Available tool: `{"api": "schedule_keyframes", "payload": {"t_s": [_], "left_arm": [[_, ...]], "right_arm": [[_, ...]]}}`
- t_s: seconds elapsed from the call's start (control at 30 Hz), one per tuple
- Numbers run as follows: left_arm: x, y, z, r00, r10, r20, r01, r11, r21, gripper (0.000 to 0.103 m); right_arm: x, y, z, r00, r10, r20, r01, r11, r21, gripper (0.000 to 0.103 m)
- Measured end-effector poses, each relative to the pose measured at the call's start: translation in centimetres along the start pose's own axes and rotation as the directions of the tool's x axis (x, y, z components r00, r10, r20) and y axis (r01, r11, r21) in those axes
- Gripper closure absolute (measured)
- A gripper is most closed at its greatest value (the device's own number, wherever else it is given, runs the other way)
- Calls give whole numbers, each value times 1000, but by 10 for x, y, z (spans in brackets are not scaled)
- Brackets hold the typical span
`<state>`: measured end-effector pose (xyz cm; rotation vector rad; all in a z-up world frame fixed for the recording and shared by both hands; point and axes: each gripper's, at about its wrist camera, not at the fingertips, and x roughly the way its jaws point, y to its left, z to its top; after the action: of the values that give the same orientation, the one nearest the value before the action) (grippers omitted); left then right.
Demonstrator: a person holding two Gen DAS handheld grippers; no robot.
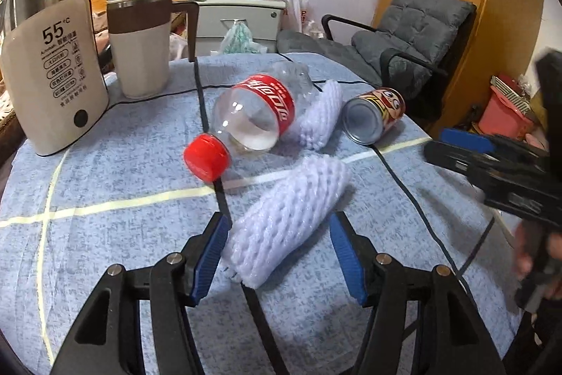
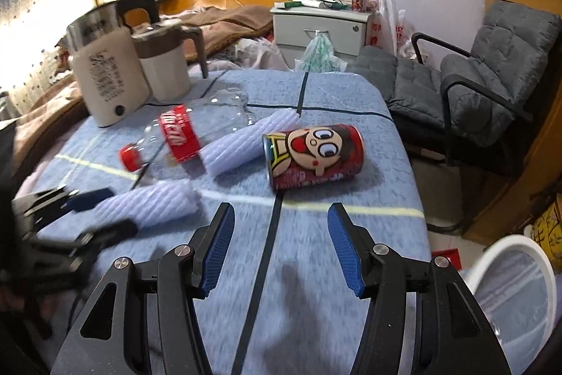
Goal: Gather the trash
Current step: 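Grasp the white foam net with left tool while right tool grasps red cartoon can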
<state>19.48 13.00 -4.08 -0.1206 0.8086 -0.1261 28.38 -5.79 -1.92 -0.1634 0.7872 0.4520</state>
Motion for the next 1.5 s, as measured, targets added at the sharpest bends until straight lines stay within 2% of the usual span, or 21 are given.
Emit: {"api": "schedule_keyframes", "payload": {"t_s": [0.2, 0.37, 0.6, 0.73, 0.83, 0.97, 1.0, 1.03, 1.2, 1.27, 1.37, 1.43, 1.5], "left_arm": [[-6, -3, -1, 997, -78, 3, 78, 997, -18, 41], [-4, -6, -3, 997, -77, 5, 77, 997, -9, 41], [-1, -7, -2, 998, -70, 9, 70, 997, -25, 41], [1, -11, -3, 998, -64, 10, 64, 997, -43, 41], [7, -15, -1, 998, -57, -2, 57, 998, -39, 41], [17, -19, 2, 1000, -8, -28, 7, 999, -51, 42], [18, -19, 3, 1000, 2, -29, -4, 998, -56, 47], [20, -20, 3, 999, 16, -31, -17, 998, -58, 56], [18, -16, 3, 998, 57, -17, -58, 994, -96, 66], [17, -14, 2, 999, 52, -12, -53, 993, -110, 66], [17, -12, 2, 999, 45, -10, -46, 992, -114, 66], [16, -12, 2, 999, 42, -9, -43, 992, -119, 66], [16, -10, 1, 999, 41, -7, -41, 991, -129, 66]], "right_arm": [[35, -2, 13, 998, -55, -24, 55, 998, 21, 47], [48, -13, 16, 996, -85, -40, 87, 995, 50, 47], [31, -45, 5, 990, -133, -37, 136, 983, 120, 47], [19, -66, -2, 992, -118, -39, 124, 974, 190, 47], [9, -69, 0, 1000, -22, 2, 21, 970, 242, 47], [7, -58, 13, 998, 27, 61, -42, 965, 258, 47], [10, -57, 18, 997, 31, 66, -48, 962, 268, 47], [14, -55, 22, 998, 27, 64, -44, 960, 277, 47], [38, -51, 35, 999, 2, 36, -13, 946, 324, 47], [45, -53, 36, 1000, 11, 19, -17, 940, 341, 46], [55, -52, 38, 1000, 11, -2, -10, 939, 343, 39], [60, -52, 37, 999, 34, -20, -25, 936, 352, 39], [65, -52, 36, 999, 24, -46, -7, 940, 340, 39]]}}
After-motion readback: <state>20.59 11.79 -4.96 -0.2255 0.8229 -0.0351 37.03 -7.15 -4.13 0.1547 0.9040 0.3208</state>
